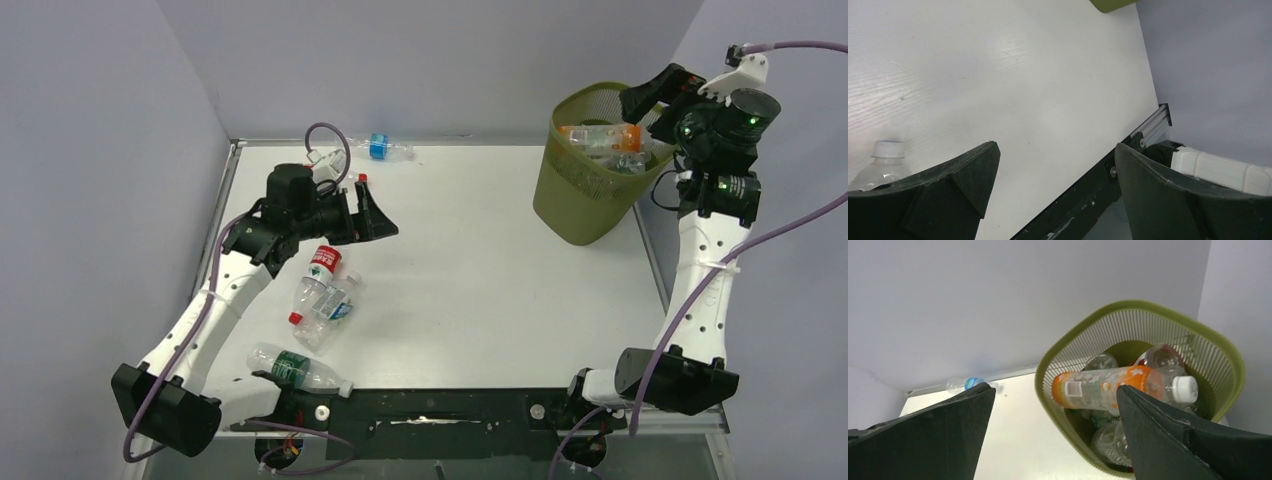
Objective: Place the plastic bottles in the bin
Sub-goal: Place the plastic bottle in the trash bin, then pick up the plastic bottle at the center of the board.
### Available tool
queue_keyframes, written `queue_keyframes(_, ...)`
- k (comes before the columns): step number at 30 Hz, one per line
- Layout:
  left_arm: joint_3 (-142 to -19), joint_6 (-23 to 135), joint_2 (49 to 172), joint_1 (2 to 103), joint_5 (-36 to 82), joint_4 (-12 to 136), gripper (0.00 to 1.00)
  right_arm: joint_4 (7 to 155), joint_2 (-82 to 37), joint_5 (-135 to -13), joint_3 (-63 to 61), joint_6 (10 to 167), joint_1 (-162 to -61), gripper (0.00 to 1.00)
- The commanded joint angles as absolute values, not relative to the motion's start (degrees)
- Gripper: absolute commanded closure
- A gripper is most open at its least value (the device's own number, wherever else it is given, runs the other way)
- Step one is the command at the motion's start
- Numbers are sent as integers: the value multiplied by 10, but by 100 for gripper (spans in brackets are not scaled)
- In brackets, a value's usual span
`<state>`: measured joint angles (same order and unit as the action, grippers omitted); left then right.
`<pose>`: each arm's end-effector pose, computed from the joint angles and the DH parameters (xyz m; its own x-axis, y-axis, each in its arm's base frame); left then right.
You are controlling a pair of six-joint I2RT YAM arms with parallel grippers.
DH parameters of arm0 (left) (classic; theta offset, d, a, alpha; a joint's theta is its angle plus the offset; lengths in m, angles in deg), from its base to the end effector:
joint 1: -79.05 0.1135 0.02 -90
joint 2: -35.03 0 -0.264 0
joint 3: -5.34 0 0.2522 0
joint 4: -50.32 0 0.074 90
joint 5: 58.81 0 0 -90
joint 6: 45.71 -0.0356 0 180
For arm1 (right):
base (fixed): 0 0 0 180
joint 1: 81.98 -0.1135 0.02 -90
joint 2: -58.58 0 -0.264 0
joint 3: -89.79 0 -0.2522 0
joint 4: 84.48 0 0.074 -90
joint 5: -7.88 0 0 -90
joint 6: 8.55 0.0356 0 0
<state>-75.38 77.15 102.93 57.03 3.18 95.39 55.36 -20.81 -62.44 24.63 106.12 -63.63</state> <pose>0.2308 -0.1114 0.3578 -0.7949 -0.1952 -0.5744 0.3189 0.6710 -0.6694 0.2733 -0.0780 0.5104 -0.0801 0.4406 -0.8941 0.0124 0.8974 0.4411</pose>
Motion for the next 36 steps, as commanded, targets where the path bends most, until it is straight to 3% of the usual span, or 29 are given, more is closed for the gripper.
queue_keyframes(1,-825,766,1069,579,106,955,14,580,-132,-545,196,1100,-641,2)
queue_keyframes(9,-901,805,1199,665,143,925,14,572,-49,-508,109,1128,-731,2)
queue_keyframes(17,-864,963,1306,783,95,737,14,562,2,-549,2,1132,-896,2)
queue_keyframes(23,-969,980,1433,791,174,753,14,564,-5,-588,-70,1120,-980,2)
queue_keyframes(36,-1188,1032,1607,822,305,884,13,618,-58,-561,-143,1103,-1009,2)
